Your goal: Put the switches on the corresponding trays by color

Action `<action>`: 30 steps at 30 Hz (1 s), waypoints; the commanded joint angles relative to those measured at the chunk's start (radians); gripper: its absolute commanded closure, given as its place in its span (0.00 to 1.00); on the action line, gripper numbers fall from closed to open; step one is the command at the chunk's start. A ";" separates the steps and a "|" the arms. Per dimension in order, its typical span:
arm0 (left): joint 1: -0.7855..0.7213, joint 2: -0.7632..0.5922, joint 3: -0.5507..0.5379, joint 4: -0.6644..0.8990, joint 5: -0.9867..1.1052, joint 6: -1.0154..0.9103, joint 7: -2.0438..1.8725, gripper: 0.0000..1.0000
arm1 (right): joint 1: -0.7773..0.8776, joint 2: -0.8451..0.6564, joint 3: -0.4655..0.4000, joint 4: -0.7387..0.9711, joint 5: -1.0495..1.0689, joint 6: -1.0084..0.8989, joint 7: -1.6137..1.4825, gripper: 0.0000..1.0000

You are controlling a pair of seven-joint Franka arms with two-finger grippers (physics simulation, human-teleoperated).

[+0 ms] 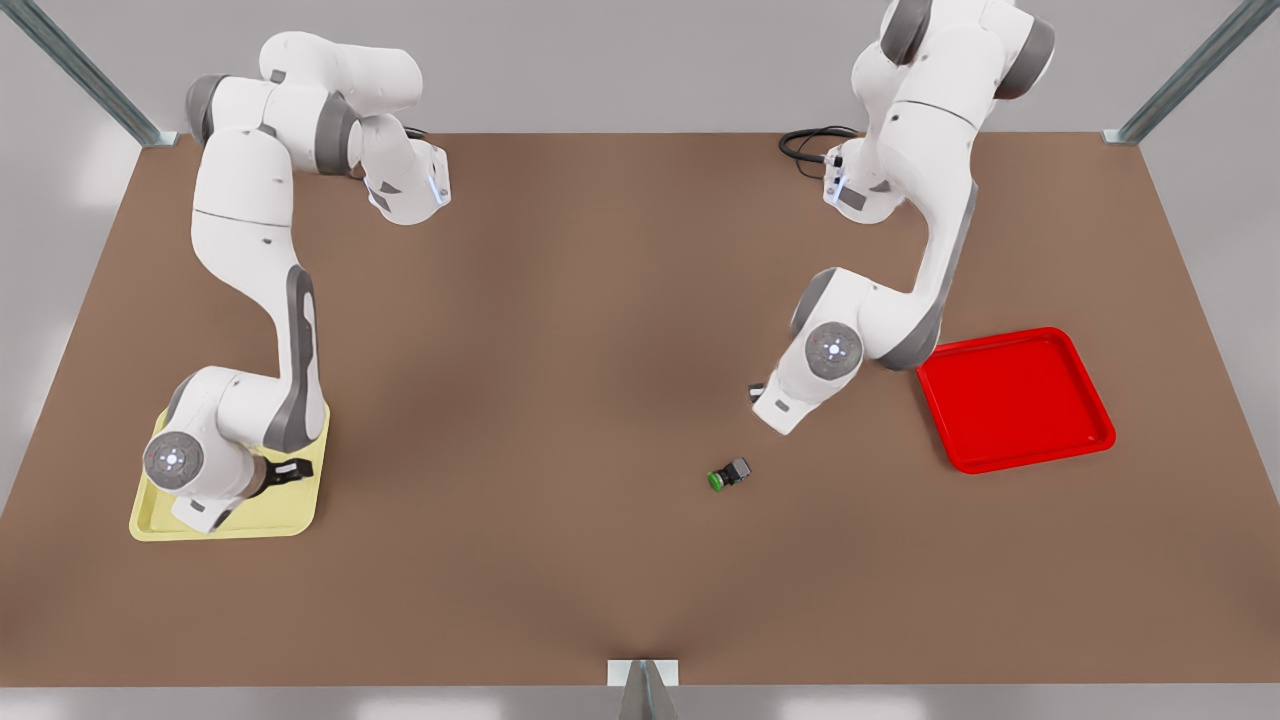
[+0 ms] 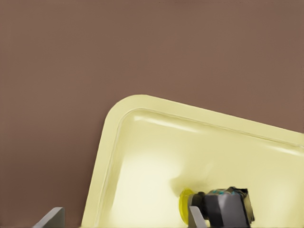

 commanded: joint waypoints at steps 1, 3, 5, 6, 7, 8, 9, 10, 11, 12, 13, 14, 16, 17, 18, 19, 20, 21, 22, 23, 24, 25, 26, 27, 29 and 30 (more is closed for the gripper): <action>0.008 -0.017 -0.002 -0.022 -0.020 0.002 0.016 0.53 | 0.011 -0.005 0.002 0.001 0.000 0.000 0.002 0.00; 0.071 -0.098 -0.002 -0.144 -0.022 0.051 0.099 0.53 | 0.073 -0.059 0.026 0.001 -0.043 -0.006 0.005 0.00; 0.152 -0.172 -0.002 -0.253 -0.022 0.077 0.202 0.53 | 0.111 -0.123 0.060 0.004 -0.110 -0.040 0.010 0.00; 0.203 -0.201 -0.002 -0.287 -0.020 0.074 0.266 0.53 | 0.108 -0.195 0.117 0.002 -0.193 -0.051 0.011 0.00; 0.264 -0.219 -0.002 -0.304 -0.019 0.065 0.337 0.53 | 0.110 -0.269 0.125 0.002 -0.199 -0.106 0.011 0.00; 0.321 -0.230 -0.002 -0.318 -0.013 0.062 0.404 0.53 | 0.107 -0.321 0.144 0.002 -0.199 -0.161 0.011 0.00; 0.350 -0.231 0.000 -0.319 -0.010 0.062 0.443 0.52 | 0.107 -0.336 0.144 0.002 -0.196 -0.175 0.011 0.00; 0.389 -0.241 0.000 -0.330 -0.008 0.061 0.487 0.52 | 0.107 -0.364 0.146 0.002 -0.192 -0.175 0.010 0.00; 0.435 -0.242 0.000 -0.338 0.016 0.061 0.536 0.52 | 0.108 -0.390 0.146 0.002 -0.192 -0.202 0.010 0.00; 0.473 -0.242 0.000 -0.341 0.039 0.062 0.582 0.52 | 0.108 -0.413 0.151 0.002 -0.192 -0.204 0.010 0.00; 0.515 -0.238 0.000 -0.341 0.058 0.064 0.631 0.52 | 0.107 -0.448 0.152 0.002 -0.192 -0.235 0.010 0.00; 0.541 -0.235 0.000 -0.341 0.078 0.068 0.656 0.52 | 0.100 -0.474 0.166 -0.007 -0.192 -0.241 0.011 0.00; 0.573 -0.215 0.000 -0.335 0.104 0.077 0.690 0.52 | 0.094 -0.517 0.181 -0.011 -0.198 -0.259 0.011 0.00; 0.582 -0.205 0.000 -0.333 0.108 0.081 0.691 0.52 | 0.084 -0.531 0.194 -0.011 -0.199 -0.279 0.013 0.00; 0.587 -0.199 0.000 -0.333 0.108 0.091 0.702 0.52 | 0.085 -0.530 0.194 -0.010 -0.199 -0.284 0.013 0.00; 0.594 -0.185 0.000 -0.335 0.116 0.094 0.702 0.52 | 0.085 -0.530 0.194 -0.010 -0.199 -0.282 0.015 0.00; 0.604 -0.170 0.000 -0.335 0.127 0.108 0.702 0.52 | 0.085 -0.528 0.195 -0.011 -0.199 -0.282 0.015 0.00; 0.611 -0.162 0.000 -0.335 0.134 0.114 0.702 0.46 | 0.085 -0.527 0.194 -0.011 -0.199 -0.282 0.015 0.00; 0.614 -0.158 0.000 -0.335 0.134 0.114 0.699 0.00 | 0.085 -0.525 0.195 -0.011 -0.199 -0.282 0.015 0.00; 0.614 -0.158 0.000 -0.333 0.134 0.114 0.697 0.00 | 0.085 -0.524 0.195 -0.011 -0.199 -0.282 0.015 0.00; 0.614 -0.161 0.000 -0.333 0.134 0.114 0.696 0.00 | 0.085 -0.524 0.195 -0.011 -0.199 -0.282 0.015 0.00; 0.614 -0.162 0.000 -0.333 0.134 0.113 0.696 0.00 | 0.085 -0.524 0.194 -0.011 -0.199 -0.282 0.015 0.00; 0.614 -0.165 0.000 -0.333 0.134 0.113 0.697 0.00 | 0.085 -0.524 0.194 -0.011 -0.199 -0.284 0.015 0.00; 0.614 -0.167 0.000 -0.331 0.134 0.113 0.696 0.00 | 0.085 -0.524 0.194 -0.011 -0.199 -0.284 0.015 0.00; 0.611 -0.190 -0.003 -0.328 0.134 0.099 0.694 0.00 | 0.081 -0.527 0.195 -0.011 -0.202 -0.281 0.015 0.00; 0.610 -0.211 -0.035 -0.296 0.125 0.052 0.682 0.00 | 0.068 -0.537 0.197 -0.011 -0.202 -0.287 0.013 0.00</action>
